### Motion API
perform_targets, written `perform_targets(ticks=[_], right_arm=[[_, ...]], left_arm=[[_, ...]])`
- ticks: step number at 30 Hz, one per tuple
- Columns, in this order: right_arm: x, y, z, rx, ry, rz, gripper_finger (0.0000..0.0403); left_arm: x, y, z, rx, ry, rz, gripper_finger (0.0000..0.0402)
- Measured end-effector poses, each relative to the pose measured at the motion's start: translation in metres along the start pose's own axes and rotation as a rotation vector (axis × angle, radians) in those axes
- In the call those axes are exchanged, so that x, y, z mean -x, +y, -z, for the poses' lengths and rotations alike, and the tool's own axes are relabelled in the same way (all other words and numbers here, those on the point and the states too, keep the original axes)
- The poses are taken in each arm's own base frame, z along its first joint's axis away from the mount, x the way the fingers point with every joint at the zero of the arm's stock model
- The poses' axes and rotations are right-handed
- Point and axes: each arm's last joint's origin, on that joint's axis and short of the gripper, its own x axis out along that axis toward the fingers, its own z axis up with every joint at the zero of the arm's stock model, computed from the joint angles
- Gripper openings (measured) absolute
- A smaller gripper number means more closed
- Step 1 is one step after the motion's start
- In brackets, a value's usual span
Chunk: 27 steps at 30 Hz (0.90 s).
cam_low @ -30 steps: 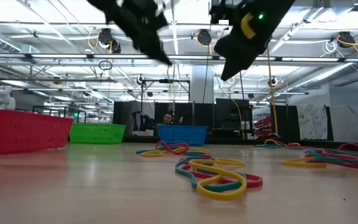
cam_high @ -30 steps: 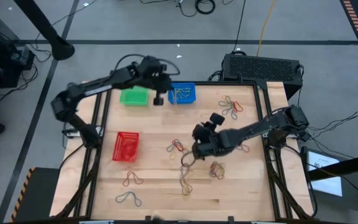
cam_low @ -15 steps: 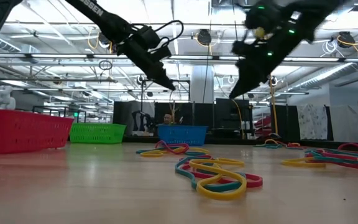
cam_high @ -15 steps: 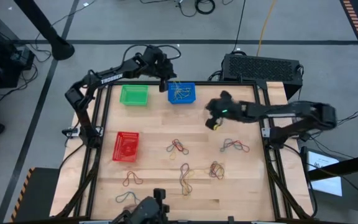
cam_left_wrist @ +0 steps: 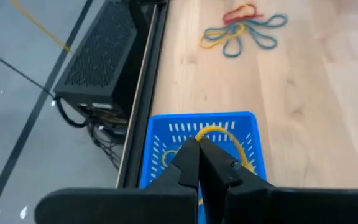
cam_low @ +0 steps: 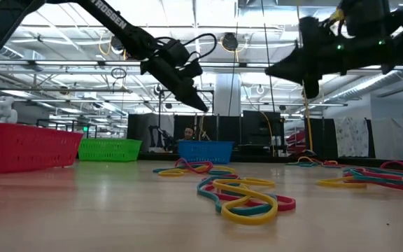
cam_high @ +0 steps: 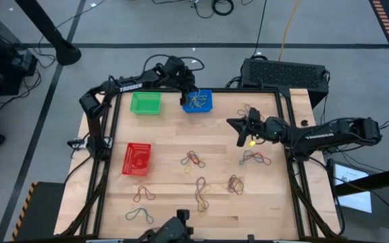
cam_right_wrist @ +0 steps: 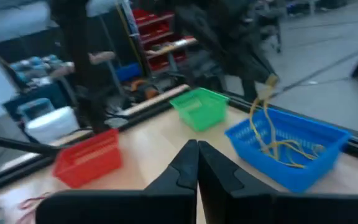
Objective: Sort rubber bands into baskets
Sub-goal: Put the yellow rubber band into the blue bin
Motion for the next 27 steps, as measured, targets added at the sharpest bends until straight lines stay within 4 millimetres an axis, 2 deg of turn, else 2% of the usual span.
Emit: perform_targets(ticks=[6, 14, 19, 22, 27], right_arm=[[0.0, 0.017, -0.003, 0.004, -0.005, -0.078, 0.0], [0.002, 0.023, 0.0, 0.059, 0.013, -0.106, 0.0], [0.003, 0.022, 0.003, 0.07, 0.046, -0.095, 0.0], [0.003, 0.022, 0.004, 0.076, 0.052, -0.092, 0.0], [0.003, 0.022, 0.004, 0.101, 0.05, -0.091, 0.0]], left_arm=[[-0.005, -0.011, -0.003, 0.001, 0.08, -0.08, 0.0009], [-0.005, -0.017, -0.001, 0.008, 0.204, -0.184, 0.0098], [0.01, -0.022, -0.002, 0.013, 0.301, -0.214, 0.0119], [0.024, -0.029, -0.007, 0.051, 0.298, -0.14, 0.012], [0.042, -0.055, -0.018, 0.18, 0.221, 0.191, 0.012]])
